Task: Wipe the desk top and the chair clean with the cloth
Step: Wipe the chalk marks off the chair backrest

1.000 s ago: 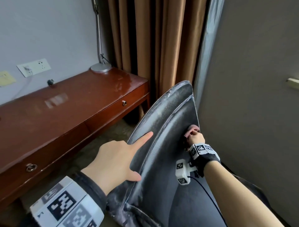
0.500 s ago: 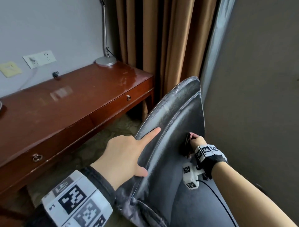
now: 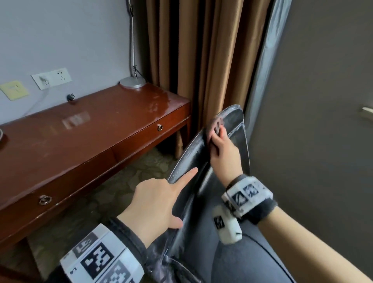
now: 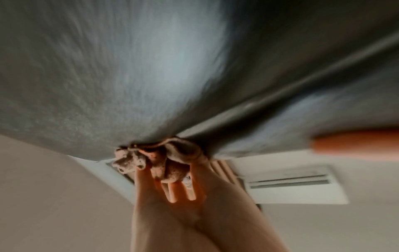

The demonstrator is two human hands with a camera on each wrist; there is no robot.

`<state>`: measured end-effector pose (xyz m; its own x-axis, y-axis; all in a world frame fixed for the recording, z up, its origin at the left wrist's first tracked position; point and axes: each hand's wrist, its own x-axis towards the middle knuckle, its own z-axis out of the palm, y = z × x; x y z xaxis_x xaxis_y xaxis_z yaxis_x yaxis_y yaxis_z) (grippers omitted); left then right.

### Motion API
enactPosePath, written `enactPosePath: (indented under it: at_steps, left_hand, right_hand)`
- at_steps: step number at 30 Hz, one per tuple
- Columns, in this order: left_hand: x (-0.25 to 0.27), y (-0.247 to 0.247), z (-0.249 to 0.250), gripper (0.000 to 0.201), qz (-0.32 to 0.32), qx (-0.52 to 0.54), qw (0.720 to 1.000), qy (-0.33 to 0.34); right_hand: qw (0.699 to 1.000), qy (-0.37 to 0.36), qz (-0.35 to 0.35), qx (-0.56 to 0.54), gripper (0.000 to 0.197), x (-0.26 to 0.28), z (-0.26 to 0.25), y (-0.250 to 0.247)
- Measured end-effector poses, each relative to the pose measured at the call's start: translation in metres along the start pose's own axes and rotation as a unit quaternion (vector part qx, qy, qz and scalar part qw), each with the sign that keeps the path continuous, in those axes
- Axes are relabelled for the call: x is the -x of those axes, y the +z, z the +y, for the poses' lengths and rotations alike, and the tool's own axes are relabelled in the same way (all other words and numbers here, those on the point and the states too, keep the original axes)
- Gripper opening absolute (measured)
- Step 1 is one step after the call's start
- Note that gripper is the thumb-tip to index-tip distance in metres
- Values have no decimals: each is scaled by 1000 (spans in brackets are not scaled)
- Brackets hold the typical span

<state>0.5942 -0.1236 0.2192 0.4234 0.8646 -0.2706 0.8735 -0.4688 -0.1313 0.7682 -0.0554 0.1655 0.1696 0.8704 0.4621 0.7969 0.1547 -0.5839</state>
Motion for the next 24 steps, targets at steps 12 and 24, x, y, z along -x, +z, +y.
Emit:
enactPosePath:
  at_steps: [12,24]
  left_hand:
    - [23,0,8,107,-22,38,999,-4]
    - [22,6,7,104,7,36,999,-3]
  right_hand:
    - [985,13,-169,28,42,-76,6,-14]
    - [966,225,-124,2,38,-146,51,-15]
